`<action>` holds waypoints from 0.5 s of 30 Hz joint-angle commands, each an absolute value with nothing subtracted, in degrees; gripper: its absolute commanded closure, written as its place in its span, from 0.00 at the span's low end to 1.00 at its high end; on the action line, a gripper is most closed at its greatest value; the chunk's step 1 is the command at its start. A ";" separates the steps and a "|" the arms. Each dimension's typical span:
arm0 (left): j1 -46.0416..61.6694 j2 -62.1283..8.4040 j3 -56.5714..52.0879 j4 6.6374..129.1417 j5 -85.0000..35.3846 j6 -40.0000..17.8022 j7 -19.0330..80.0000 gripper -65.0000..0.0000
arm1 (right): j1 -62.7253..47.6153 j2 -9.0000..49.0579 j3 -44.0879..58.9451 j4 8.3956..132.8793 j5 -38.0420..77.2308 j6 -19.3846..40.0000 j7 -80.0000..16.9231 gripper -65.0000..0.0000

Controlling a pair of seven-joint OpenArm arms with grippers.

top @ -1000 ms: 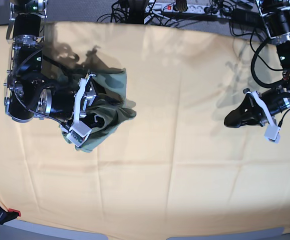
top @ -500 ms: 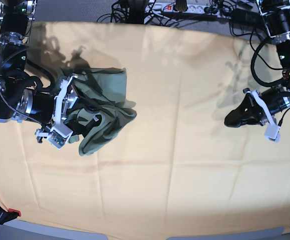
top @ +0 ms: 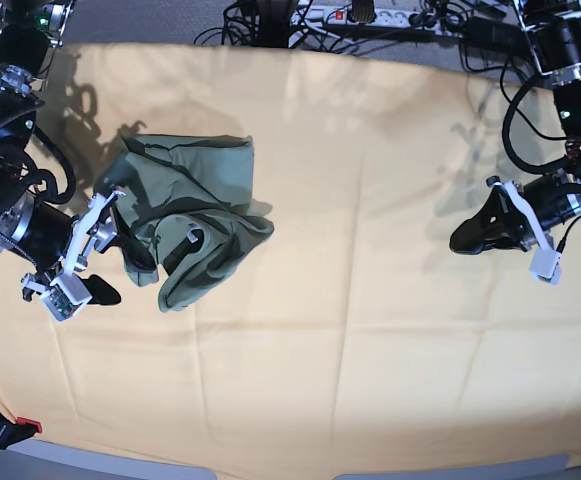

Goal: Fold the T-shirt properly
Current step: 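Lift the shirt's end with the right gripper and fold it over the bundle, then press and smooth the folded bundle with the right gripper, then release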

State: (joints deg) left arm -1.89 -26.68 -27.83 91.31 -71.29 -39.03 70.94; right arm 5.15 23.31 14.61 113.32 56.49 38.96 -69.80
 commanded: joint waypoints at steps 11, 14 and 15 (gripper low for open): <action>-2.70 -27.75 -28.18 92.14 -72.66 -39.00 69.82 1.00 | 6.50 23.79 14.87 99.68 57.23 40.00 -65.58 0.38; -2.70 -27.75 -28.18 92.14 -72.66 -39.00 69.82 1.00 | 6.50 23.81 14.90 99.22 59.75 40.00 -65.80 0.49; -2.70 -27.75 -28.18 92.14 -72.71 -39.00 69.80 1.00 | 6.50 23.81 14.90 99.24 60.49 40.00 -65.78 0.58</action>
State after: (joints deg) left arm -1.89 -26.65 -27.83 91.31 -71.31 -39.03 70.94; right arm 5.43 23.00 14.52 98.43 59.42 39.88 -67.42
